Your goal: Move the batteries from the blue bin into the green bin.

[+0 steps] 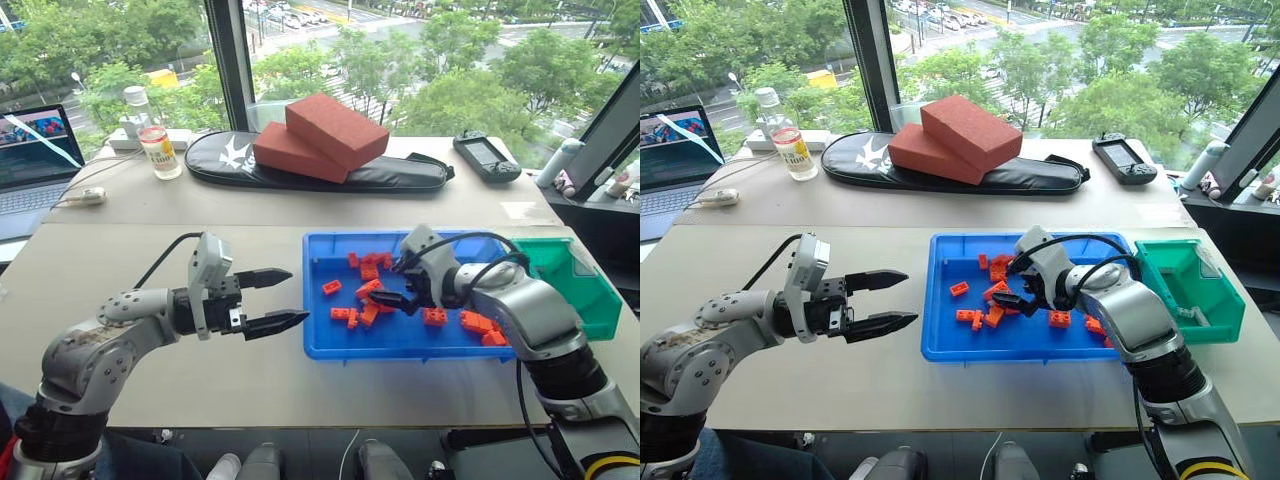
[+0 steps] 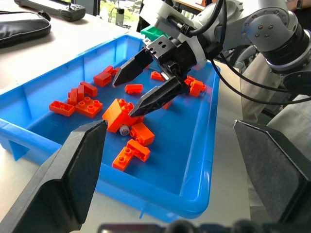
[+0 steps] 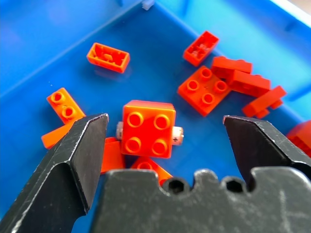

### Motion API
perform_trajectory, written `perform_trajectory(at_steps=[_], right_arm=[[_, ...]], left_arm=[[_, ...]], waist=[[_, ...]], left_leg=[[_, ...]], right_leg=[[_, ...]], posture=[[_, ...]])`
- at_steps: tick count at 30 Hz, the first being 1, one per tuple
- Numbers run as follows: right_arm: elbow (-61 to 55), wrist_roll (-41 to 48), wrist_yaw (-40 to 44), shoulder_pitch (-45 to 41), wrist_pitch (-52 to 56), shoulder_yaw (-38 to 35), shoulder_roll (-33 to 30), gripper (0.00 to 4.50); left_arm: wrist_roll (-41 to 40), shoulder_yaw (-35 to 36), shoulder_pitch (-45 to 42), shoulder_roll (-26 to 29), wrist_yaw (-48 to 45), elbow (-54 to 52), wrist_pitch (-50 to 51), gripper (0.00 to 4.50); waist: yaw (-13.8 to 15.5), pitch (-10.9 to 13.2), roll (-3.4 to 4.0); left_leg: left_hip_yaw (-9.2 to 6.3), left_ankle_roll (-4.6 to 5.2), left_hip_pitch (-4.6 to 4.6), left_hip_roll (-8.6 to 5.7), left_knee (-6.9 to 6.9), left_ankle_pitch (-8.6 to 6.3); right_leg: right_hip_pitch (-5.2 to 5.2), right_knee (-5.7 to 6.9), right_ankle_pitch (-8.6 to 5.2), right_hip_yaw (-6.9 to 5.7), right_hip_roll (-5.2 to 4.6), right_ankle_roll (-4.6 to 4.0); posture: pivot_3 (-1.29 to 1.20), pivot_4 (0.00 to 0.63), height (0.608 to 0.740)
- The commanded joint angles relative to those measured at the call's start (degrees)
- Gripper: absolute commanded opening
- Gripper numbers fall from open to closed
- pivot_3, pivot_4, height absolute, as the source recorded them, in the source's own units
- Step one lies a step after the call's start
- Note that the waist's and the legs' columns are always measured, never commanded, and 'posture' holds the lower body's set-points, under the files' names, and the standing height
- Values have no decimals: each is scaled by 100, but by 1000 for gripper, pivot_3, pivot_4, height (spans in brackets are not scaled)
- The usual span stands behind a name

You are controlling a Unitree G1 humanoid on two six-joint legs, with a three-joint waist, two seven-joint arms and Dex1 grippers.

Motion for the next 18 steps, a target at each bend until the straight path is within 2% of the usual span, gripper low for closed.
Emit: perform_trajectory(at_steps=[1,6,7,12,16,18], right_arm=[[-78,1,7,-86,-59,-118,50,3451],[-123,19,58,-86,-124,-154,90,1670],[-136,35,56,-97,-118,-186,112,1444],[-327,341,1,-254,-128,-1019,124,1418],[-369,413,-72,-223,-30,-1822,-337,1418],[-287,300,-79,-83,-94,-1924,-634,1418]], left_arm=[[-77,83,-28,13,3,-149,-19,4500],[-30,62,-30,-2,10,-135,-54,4500],[-30,63,-29,-4,12,-134,-55,4500],[-15,77,5,19,16,-157,-56,4500],[-44,119,63,48,18,-206,-42,4500],[-43,125,76,55,16,-205,-42,4500]], waist=[[-9,0,0],[-7,0,0],[-6,0,0],[-6,0,0],[15,0,0],[43,0,0]], left_leg=[[0,0,0,0,0,0],[-1,0,0,0,0,0],[-1,0,0,0,0,0],[-2,0,0,0,0,0],[-1,0,-2,-3,0,0],[-5,0,-2,-3,0,0]], right_leg=[[0,0,0,0,0,0],[0,0,0,0,0,0],[0,0,0,0,1,0],[-1,1,0,0,1,0],[0,0,0,0,-3,0],[3,-1,0,-3,-3,0]], posture=[[0,150,740],[0,150,740],[0,150,740],[0,150,740],[0,150,740],[0,150,740]])
